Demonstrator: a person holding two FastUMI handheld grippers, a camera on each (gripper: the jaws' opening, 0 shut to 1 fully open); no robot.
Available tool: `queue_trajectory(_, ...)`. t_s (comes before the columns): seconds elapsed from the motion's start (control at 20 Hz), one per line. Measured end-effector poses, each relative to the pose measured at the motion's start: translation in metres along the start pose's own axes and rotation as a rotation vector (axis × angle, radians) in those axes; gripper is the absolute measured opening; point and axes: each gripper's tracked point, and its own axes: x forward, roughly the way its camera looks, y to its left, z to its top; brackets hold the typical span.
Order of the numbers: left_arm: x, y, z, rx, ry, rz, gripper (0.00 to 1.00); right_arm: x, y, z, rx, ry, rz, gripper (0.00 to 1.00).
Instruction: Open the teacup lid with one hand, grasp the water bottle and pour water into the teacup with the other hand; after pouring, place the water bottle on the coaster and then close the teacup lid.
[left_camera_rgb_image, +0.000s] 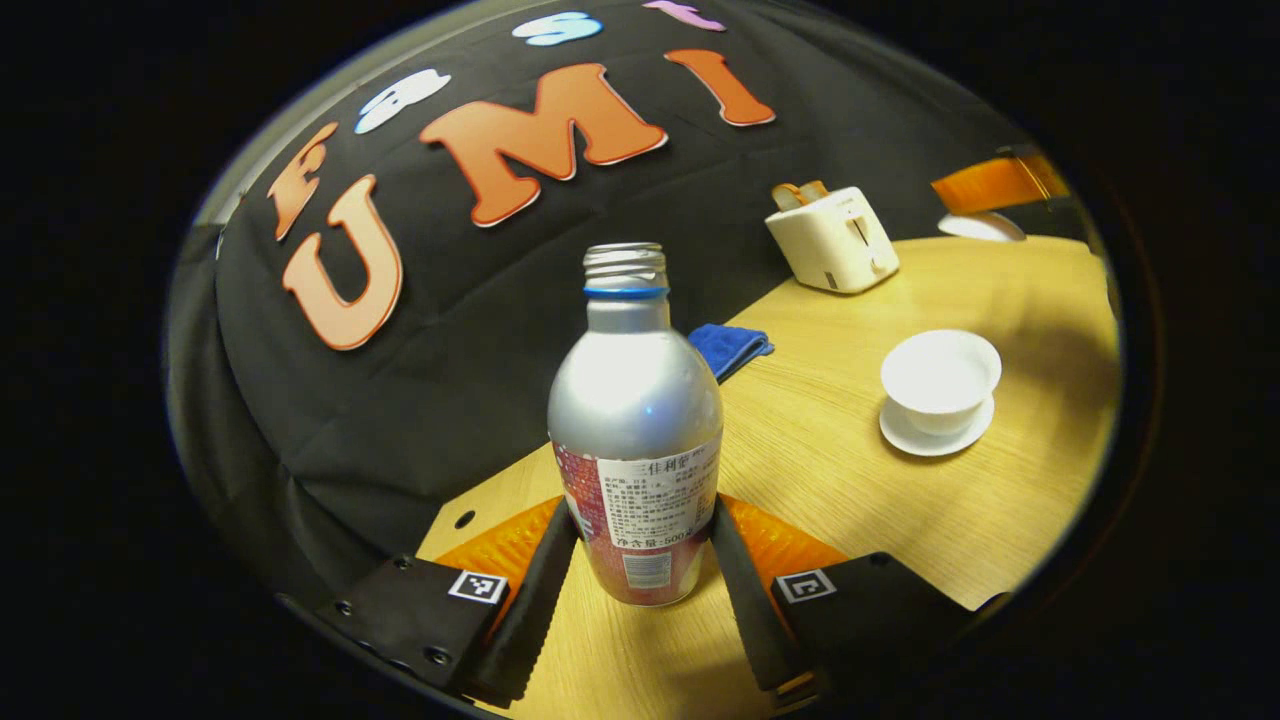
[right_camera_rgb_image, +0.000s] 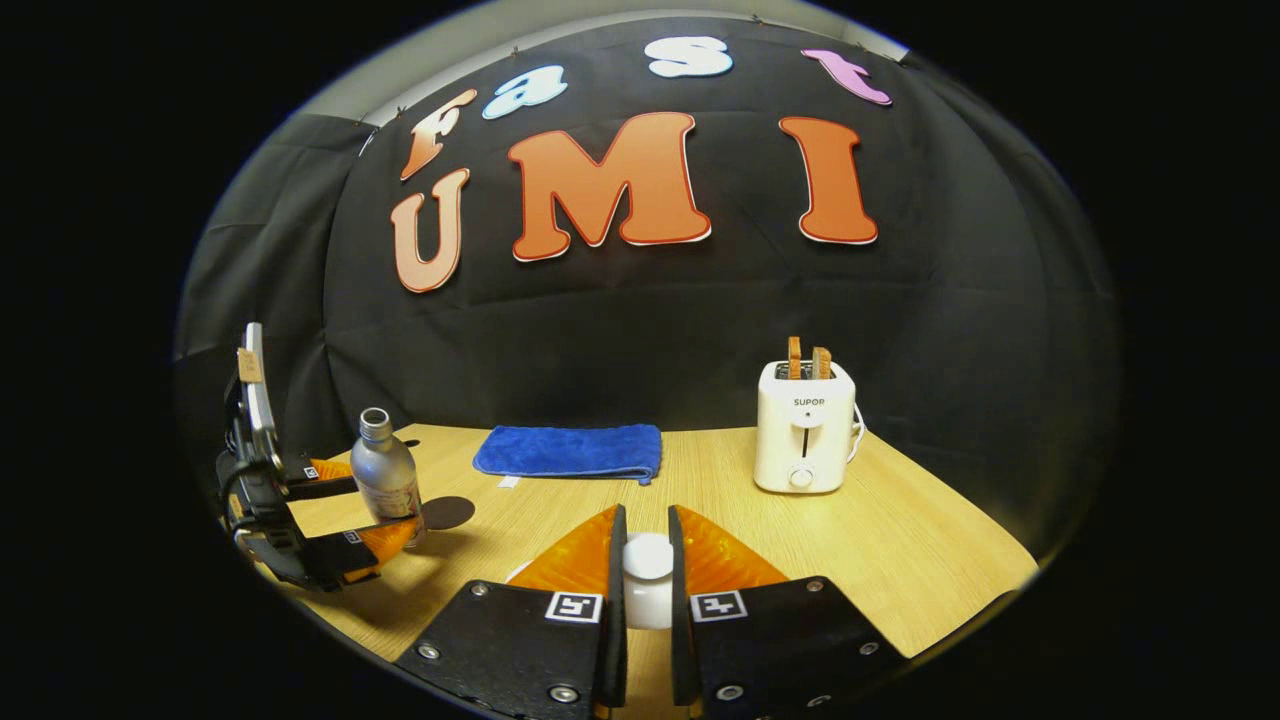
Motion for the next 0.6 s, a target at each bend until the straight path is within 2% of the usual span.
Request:
queue_trajectory(0.15,0.007,-0.011,-0.002,0.108,0.018,-0.032,0.82,-0.001,-0.004,-0.001,-0.002,-0.001,-0.004,0.18)
queue_trajectory(0.45,0.006,-0.01,0.003,0.359,0.022,-0.025,0.82,-0.004,-0.016,-0.002,0.003,-0.007,-0.012,0.18)
queue_trajectory(0.6,0.006,-0.012,0.005,0.474,0.019,-0.059,0.81,-0.006,-0.023,-0.003,-0.001,-0.007,-0.019,0.18)
